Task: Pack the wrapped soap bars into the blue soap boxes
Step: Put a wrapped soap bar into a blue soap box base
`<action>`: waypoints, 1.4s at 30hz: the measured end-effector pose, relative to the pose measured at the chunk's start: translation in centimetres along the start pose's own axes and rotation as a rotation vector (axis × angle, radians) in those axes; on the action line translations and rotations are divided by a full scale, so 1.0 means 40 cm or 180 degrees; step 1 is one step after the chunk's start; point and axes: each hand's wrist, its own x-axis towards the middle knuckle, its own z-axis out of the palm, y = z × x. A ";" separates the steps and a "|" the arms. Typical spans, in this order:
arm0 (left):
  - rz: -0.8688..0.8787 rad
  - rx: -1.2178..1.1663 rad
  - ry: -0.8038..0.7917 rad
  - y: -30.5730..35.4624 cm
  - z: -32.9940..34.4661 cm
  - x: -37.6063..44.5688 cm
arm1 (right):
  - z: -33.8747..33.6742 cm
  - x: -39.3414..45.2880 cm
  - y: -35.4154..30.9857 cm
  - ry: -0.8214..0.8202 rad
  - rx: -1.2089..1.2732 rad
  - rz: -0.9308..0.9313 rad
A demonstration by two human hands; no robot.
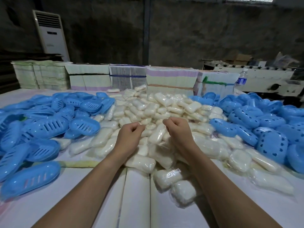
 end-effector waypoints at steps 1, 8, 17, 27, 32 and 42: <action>0.0041 0.0124 -0.0052 -0.003 0.004 -0.003 | 0.001 0.001 0.002 -0.0015 -0.0017 -0.0003; -0.0329 0.0305 -0.0337 0.005 0.015 0.023 | -0.003 0.003 0.017 -0.0183 -0.0315 0.0147; 0.0094 0.0335 -0.0332 -0.011 0.007 -0.002 | -0.002 0.001 0.017 -0.0228 -0.0595 0.0076; -0.0077 0.0140 -0.0283 0.024 -0.016 -0.008 | 0.015 -0.023 0.000 -0.0409 -0.1032 -0.0429; 0.0006 0.0605 -0.0428 0.064 -0.099 0.013 | 0.011 -0.027 0.004 -0.0646 -0.1098 -0.0401; -0.0903 0.3808 0.0243 0.032 -0.348 0.126 | 0.008 -0.025 0.003 -0.0867 -0.1338 -0.0405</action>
